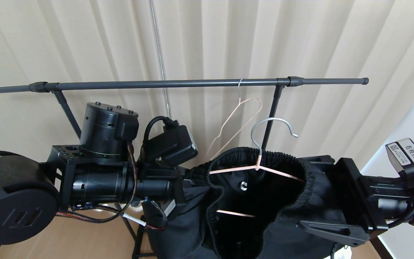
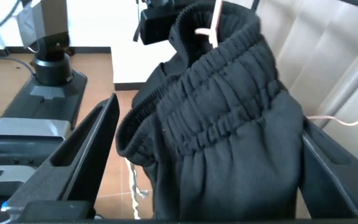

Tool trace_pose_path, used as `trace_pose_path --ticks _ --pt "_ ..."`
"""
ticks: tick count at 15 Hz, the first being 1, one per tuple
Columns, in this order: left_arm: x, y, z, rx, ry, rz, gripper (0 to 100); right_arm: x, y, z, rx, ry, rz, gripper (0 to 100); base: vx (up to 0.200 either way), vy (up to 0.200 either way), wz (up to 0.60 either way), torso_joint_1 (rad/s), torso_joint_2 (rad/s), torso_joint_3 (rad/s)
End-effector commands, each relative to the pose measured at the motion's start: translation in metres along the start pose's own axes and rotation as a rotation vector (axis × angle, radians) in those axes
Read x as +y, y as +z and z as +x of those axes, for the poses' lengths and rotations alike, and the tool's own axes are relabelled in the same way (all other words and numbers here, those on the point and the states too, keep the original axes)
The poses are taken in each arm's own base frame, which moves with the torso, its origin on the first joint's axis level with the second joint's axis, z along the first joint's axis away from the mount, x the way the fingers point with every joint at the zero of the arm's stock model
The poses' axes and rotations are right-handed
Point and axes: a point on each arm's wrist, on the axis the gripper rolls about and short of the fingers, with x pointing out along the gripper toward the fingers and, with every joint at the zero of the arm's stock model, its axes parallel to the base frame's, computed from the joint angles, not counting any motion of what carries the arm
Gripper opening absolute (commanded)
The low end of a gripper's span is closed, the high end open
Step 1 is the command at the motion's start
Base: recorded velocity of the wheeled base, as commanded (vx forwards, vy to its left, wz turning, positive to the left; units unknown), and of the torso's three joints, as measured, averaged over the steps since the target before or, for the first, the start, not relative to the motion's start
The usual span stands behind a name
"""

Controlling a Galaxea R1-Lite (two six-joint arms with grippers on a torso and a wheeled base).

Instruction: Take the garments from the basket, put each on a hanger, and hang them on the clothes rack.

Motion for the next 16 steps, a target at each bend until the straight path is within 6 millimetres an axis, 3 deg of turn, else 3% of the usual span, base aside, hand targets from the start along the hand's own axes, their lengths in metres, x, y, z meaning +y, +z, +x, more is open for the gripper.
trace_pose_path --ticks 1,10,16 --pt "0.002 0.002 -0.006 -0.010 0.020 0.002 0 -0.002 0.000 -0.004 0.002 -0.020 -0.009 100 0.000 0.000 0.00 0.000 0.00 0.000" --pt "0.010 -0.003 -0.032 -0.014 0.098 -0.025 0 -0.012 0.003 -0.015 -0.014 -0.087 -0.065 100 0.000 0.000 0.00 0.000 0.00 0.000" --pt "0.015 -0.004 -0.056 -0.033 0.175 -0.087 0 -0.033 -0.004 -0.028 0.003 -0.159 -0.047 100 0.000 0.000 0.00 0.000 0.00 0.000"
